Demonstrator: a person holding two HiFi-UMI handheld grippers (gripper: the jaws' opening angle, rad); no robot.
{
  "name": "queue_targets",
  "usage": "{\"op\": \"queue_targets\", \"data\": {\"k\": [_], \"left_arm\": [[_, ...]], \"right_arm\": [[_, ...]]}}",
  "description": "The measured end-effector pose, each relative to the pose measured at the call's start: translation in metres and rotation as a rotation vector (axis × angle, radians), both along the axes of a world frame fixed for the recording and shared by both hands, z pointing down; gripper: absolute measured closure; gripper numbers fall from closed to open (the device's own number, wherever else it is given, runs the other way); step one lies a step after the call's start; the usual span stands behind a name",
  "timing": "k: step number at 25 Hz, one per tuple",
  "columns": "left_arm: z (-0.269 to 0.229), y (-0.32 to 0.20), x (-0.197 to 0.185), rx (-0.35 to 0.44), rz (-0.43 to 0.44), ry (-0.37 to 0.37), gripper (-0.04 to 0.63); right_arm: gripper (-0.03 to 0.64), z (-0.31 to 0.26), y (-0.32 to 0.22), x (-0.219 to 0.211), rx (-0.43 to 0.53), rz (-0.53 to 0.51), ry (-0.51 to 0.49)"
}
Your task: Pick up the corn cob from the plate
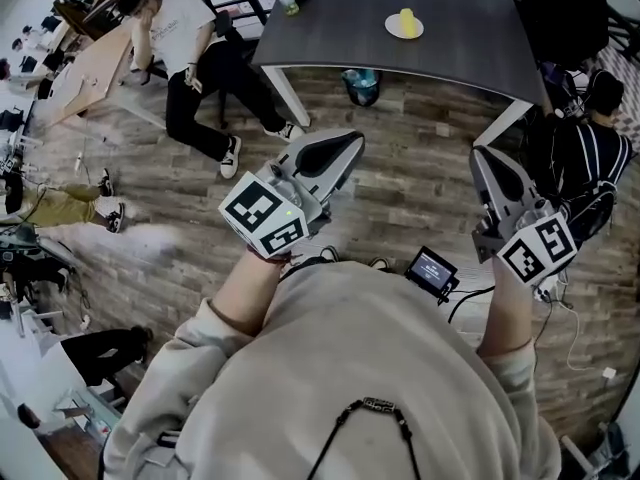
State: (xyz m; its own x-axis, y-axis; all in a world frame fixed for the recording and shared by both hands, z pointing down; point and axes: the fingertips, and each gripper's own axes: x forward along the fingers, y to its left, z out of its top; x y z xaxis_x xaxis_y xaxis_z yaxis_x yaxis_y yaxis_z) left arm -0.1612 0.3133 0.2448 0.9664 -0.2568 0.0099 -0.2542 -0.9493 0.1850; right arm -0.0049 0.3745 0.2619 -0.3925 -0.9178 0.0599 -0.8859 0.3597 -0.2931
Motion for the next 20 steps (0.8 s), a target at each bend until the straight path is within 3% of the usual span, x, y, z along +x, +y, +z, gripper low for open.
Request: {"op": "queue_targets", "data": {"k": [5,9,14,20], "left_arm": [[-0.003,0.013,0.006,-0.014,0.062,-0.01,0.589],[-0.013,0.013,0.017,0.008,0.065,-0.037,0.589],[-0.017,0.009,0.02,-0.014,0.077,-0.037,0.589],[0.003,0.004,0.045,-0.014,0.133,-0.035,0.59]], "right_arm": [[0.601,0.007,0.008,0.004,-0.008,-0.026,-0.036],[0.601,0.001,0.011,0.015,-0.007,-0.012,-0.05],[0.601,-0.011,0.029,0.013,0.004,-0.006,0.008],[0.601,-0.005,0.043,0.041,-0.002,0.064,-0.078]]}}
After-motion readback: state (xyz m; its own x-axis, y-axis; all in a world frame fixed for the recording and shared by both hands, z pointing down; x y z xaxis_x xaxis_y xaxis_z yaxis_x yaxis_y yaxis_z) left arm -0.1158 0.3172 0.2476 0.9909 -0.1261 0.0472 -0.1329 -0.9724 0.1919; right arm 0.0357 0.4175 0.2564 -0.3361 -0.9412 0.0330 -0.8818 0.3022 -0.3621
